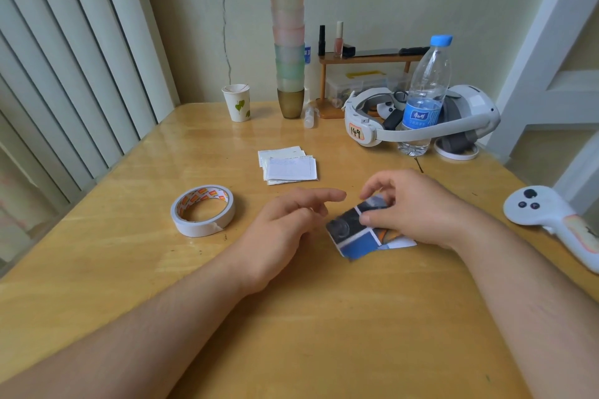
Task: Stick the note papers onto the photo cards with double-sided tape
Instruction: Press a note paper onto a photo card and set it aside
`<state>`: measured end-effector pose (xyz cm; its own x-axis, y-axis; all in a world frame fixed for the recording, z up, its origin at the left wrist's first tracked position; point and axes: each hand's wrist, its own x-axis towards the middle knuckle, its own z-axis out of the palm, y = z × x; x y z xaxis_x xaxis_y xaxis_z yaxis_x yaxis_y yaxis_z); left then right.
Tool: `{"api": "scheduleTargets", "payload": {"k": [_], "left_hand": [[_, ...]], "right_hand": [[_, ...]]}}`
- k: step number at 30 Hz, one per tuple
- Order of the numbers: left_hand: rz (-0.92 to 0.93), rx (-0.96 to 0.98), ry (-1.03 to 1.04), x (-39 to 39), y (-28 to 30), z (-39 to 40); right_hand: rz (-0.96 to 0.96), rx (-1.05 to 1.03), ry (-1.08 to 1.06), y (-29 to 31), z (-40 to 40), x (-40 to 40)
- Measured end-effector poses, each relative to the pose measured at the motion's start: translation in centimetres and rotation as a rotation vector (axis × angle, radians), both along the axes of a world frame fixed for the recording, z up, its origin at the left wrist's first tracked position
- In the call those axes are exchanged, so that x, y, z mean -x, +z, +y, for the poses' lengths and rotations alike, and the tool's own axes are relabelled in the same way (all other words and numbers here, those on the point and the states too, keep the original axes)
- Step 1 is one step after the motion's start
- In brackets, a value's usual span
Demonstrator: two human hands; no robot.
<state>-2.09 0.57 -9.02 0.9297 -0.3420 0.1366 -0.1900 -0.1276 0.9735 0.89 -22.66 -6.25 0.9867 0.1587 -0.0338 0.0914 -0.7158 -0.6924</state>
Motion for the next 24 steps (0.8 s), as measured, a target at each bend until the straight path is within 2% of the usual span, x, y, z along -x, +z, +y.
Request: {"api": "scheduleTargets", "payload": {"k": [4, 9, 11, 20, 24], "left_hand": [[-0.110, 0.006, 0.102, 0.0, -0.1, -0.3], [-0.117, 0.091, 0.107, 0.5, 0.7, -0.2], [-0.123, 0.095, 0.107, 0.5, 0.9, -0.2], [-0.187, 0.068, 0.161, -0.8, 0.1, 0.5], [-0.313, -0.037, 0.122, -0.9, -0.2, 1.0]], "right_hand": [[0.067, -0.416, 0.020, 0.5, 0.5, 0.3], [0.121, -0.747, 0.020, 0.6, 2.3, 0.9], [0.132, -0.794, 0.002, 0.6, 2.7, 1.0], [0.199, -0.769, -0.052, 0.2, 3.3, 1.2], [0.192, -0.784, -0.112, 0.0, 3.8, 1.1]]}}
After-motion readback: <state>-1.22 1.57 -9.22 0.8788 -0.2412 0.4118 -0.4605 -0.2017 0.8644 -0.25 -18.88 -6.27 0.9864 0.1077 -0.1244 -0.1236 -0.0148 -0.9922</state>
